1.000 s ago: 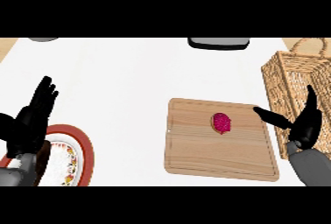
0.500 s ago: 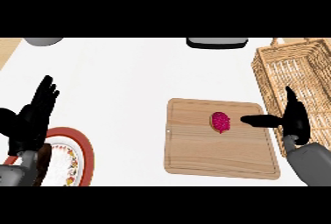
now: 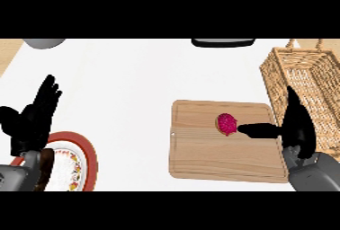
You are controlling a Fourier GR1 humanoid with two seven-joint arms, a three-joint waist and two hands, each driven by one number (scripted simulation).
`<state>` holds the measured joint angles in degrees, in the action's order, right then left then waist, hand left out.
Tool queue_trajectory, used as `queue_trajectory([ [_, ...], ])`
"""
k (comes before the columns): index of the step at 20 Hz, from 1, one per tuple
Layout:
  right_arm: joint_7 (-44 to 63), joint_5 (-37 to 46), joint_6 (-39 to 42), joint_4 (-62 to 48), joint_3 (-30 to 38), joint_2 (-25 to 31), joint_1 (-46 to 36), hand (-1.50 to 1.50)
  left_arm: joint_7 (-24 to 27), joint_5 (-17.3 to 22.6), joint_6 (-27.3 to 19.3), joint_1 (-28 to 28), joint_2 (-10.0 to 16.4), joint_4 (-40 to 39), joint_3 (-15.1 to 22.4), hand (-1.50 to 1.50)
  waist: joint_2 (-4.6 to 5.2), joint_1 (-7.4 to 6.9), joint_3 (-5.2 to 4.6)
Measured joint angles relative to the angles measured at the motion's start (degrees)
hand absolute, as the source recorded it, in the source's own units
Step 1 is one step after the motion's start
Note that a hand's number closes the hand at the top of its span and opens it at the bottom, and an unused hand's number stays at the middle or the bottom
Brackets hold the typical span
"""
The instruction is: Pick the cupcake from the cutting board and place it in the basket
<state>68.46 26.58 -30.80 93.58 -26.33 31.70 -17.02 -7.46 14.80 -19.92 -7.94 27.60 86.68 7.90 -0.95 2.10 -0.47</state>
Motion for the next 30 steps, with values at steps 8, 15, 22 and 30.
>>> queue_trajectory([
  [8,2.1,14.1,-0.5,4.0,-0.2,-8.5,6.7,-1.50,1.2,-0.3,1.5,-0.7,-1.4,-1.5,-0.5,0.00,0.61,-1.04,0.31],
  [15,2.2,26.5,0.0,2.9,1.2,-17.5,9.4,-1.50,1.4,-1.1,3.1,-2.8,-2.2,-3.7,-1.5,0.00,0.82,-1.56,0.39],
  [22,0.4,33.6,0.9,1.4,4.4,-25.5,10.4,-1.50,1.3,-1.8,4.6,-3.1,-3.1,-4.1,-2.7,0.00,0.89,-1.91,0.43],
  [30,-2.7,36.0,1.0,-2.5,7.6,-30.4,10.0,-1.50,-0.3,-4.0,4.9,-4.8,-5.2,-4.6,-3.4,0.00,0.96,-2.06,0.46],
])
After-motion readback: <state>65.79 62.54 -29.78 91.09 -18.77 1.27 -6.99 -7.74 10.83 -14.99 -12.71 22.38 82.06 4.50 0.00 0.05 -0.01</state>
